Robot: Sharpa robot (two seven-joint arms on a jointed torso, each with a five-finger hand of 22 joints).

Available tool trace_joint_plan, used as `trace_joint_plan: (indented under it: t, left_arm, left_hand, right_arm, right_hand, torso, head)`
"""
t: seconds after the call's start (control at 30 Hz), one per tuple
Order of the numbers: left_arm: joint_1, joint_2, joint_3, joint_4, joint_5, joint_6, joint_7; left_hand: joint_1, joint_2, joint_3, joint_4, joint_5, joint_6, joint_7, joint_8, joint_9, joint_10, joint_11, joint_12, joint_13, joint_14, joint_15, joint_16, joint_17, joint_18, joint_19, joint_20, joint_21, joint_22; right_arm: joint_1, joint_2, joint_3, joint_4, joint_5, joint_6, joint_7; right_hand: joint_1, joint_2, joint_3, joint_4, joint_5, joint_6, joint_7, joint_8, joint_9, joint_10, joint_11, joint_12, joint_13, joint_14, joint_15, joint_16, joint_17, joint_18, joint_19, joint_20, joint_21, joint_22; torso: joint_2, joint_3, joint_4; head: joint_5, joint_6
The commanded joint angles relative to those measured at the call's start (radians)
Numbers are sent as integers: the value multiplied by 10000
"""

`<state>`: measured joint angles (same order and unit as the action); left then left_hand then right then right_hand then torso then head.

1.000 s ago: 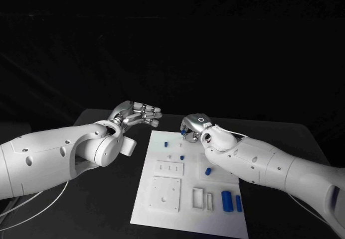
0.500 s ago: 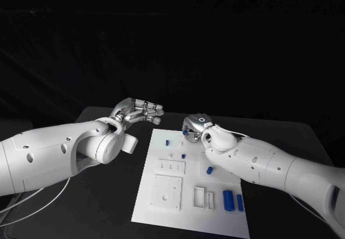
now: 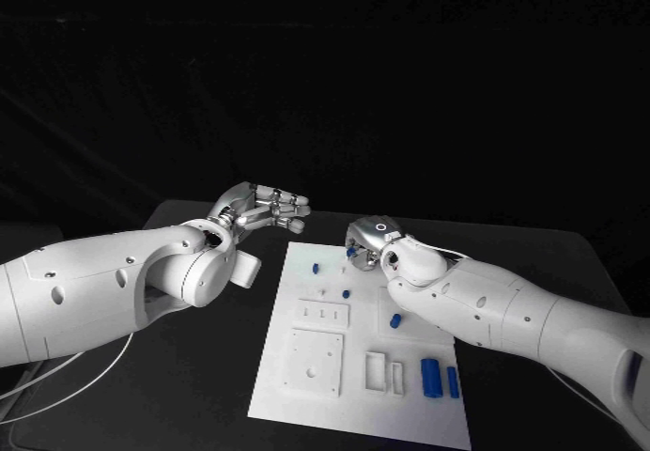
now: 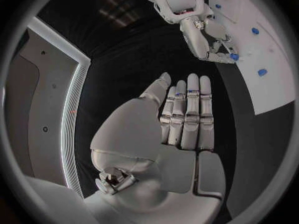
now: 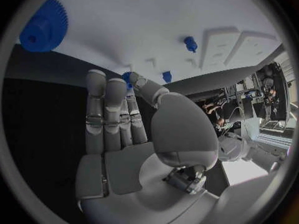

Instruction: Assemble the parts on the task board

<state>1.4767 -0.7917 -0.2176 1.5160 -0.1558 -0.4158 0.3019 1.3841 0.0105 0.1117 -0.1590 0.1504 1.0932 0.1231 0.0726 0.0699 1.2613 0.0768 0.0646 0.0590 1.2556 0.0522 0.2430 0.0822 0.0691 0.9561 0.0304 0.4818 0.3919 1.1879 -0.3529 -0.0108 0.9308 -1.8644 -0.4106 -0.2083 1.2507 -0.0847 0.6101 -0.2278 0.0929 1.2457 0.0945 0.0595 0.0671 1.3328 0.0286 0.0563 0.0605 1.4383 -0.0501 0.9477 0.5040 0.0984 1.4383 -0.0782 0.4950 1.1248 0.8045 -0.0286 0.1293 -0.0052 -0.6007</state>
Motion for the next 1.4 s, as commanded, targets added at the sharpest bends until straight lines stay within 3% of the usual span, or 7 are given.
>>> trace_joint_plan:
  t: [0.03,0.93,1.13,1.4]
  left_arm:
    - [34,10,11,30,-61,97,44]
    - [101,57,11,27,-97,104,11]
    - [114,85,11,19,-102,105,3]
    - [147,104,12,20,-103,115,-10]
  left_hand:
    - [-50,-30,31,28,-5,-83,13,-50,1,-72,22,-31,3,-44,-14,-1,-9,-36,40,-3,-27,9]
    - [-45,-31,32,37,-7,-80,13,-49,1,-73,22,-31,3,-43,-14,-4,-9,-36,35,-2,-32,29]
    - [-45,-31,32,37,-7,-80,13,-49,1,-73,22,-31,3,-43,-14,-4,-9,-36,35,-2,-32,29]
    - [-41,-42,31,53,-8,-96,18,-52,0,-87,28,-31,3,-49,-9,-13,-12,-36,30,3,-47,41]
  right_arm:
    - [-14,34,-7,17,-150,217,37]
    - [-47,256,-23,-371,11,68,222]
    - [-48,306,-26,-461,108,99,255]
    - [-46,307,-28,-608,241,320,237]
  right_hand:
    - [68,59,-11,-20,21,204,-132,36,27,79,-13,20,3,15,-56,56,-16,131,88,-3,-35,7]
    - [40,52,-46,21,59,47,-87,36,16,-94,40,17,2,19,-5,-11,-72,140,152,43,-560,161]
    - [52,20,-74,73,59,-132,-40,38,9,-288,102,16,0,12,43,-58,-104,169,142,88,-804,146]
    - [21,-114,67,119,6,-690,119,18,-27,-952,322,14,-14,15,218,-112,-143,220,139,228,-1097,109]
  torso:
    - [14,-8,17]
    - [54,-50,-2]
    - [54,-63,6]
    - [58,-71,-22]
  head:
    - [-9,3]
    - [46,-83]
    - [81,-66]
    - [110,-53]
